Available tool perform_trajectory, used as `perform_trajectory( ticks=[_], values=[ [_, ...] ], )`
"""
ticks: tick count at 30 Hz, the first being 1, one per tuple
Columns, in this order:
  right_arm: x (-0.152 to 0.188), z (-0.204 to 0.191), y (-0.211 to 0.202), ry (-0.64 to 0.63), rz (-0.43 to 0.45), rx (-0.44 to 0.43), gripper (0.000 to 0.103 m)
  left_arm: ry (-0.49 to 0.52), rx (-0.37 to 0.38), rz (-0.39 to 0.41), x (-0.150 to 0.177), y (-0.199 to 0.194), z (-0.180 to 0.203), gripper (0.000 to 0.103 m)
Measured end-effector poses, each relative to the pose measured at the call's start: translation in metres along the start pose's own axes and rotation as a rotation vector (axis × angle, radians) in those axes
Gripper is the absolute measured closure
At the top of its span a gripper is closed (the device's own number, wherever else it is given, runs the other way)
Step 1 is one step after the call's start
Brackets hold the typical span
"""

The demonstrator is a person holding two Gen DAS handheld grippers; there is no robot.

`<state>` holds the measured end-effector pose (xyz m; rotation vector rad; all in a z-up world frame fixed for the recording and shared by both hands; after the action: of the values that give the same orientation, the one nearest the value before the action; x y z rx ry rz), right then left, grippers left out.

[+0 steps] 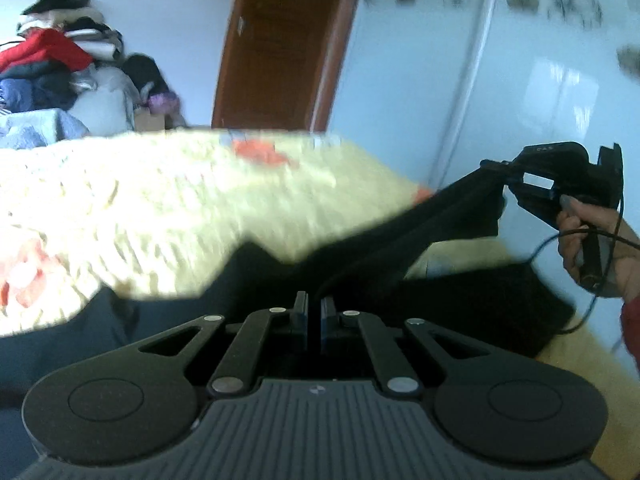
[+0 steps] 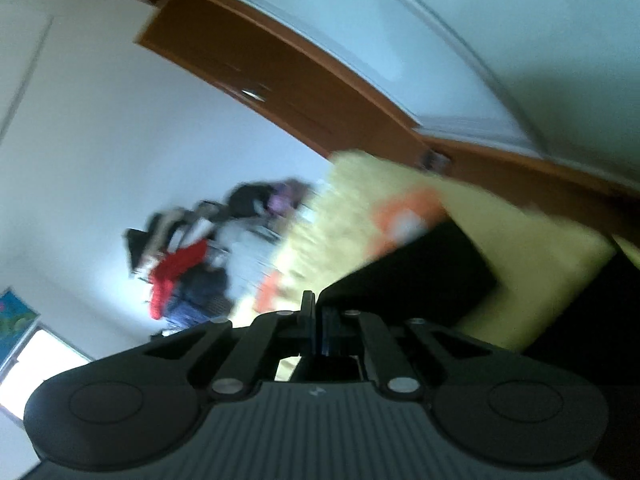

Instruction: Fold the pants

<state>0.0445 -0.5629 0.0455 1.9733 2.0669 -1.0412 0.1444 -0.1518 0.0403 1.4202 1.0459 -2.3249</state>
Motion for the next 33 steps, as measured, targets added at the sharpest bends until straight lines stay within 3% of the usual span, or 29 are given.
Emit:
perform_trajectory(
  ticks=[3, 5, 8, 11, 13, 16, 21, 25, 28, 30, 32, 33],
  values=[
    [-0.011, -0.041, -0.032, -0.142, 0.103, -0.074, 0.100, 0.070, 0.021, 0.034, -0.008, -0.018, 0.014, 0.097],
    [-0.006, -0.041, -0.058, -0.168, 0.136, -0.070, 0.100, 0.112, 0.060, 0.012, -0.004, -0.025, 0.024, 0.097],
    [0.016, 0.002, -0.090, -0.121, 0.120, 0.045, 0.100, 0.114, 0.147, -0.083, 0.017, -0.022, 0.033, 0.097],
    [0.046, 0.063, -0.115, -0.015, 0.078, 0.173, 0.100, 0.156, 0.172, -0.185, 0.044, -0.011, 0.044, 0.097],
    [0.065, 0.097, -0.126, 0.085, 0.050, 0.213, 0.100, 0.173, 0.180, -0.234, 0.059, -0.006, 0.048, 0.097],
    [0.078, 0.118, -0.137, 0.147, 0.050, 0.235, 0.100, 0.193, 0.182, -0.265, 0.071, -0.006, 0.053, 0.097],
    [0.078, 0.119, -0.145, 0.143, 0.035, 0.281, 0.099, 0.216, 0.176, -0.270, 0.073, -0.008, 0.052, 0.096],
    [0.075, 0.111, -0.160, 0.087, 0.061, 0.417, 0.090, 0.189, 0.179, -0.287, 0.075, -0.014, 0.046, 0.087],
    [0.078, 0.093, -0.163, -0.003, 0.110, 0.380, 0.090, 0.156, 0.194, -0.277, 0.074, -0.024, 0.045, 0.086],
    [0.079, 0.074, -0.152, -0.134, 0.082, 0.355, 0.090, 0.142, 0.206, -0.258, 0.068, -0.031, 0.047, 0.078],
    [0.082, 0.052, -0.135, -0.289, 0.048, 0.370, 0.090, 0.127, 0.195, -0.231, 0.061, -0.037, 0.050, 0.060],
    [0.086, 0.043, -0.126, -0.358, 0.021, 0.371, 0.090, 0.121, 0.191, -0.211, 0.056, -0.040, 0.051, 0.046]
  ],
)
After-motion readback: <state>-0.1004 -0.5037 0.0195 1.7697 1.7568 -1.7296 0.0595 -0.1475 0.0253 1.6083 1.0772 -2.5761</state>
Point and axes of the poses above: each gripper's, at about its wrist camera, not at the fingertips, and y roughly the way its jaws point, z to its right, x to its underside, the point moved 1 cm from there along y, roughly the way its jaws point, and after that the axes turned 11 degrees about x, right-handed, at the moved point
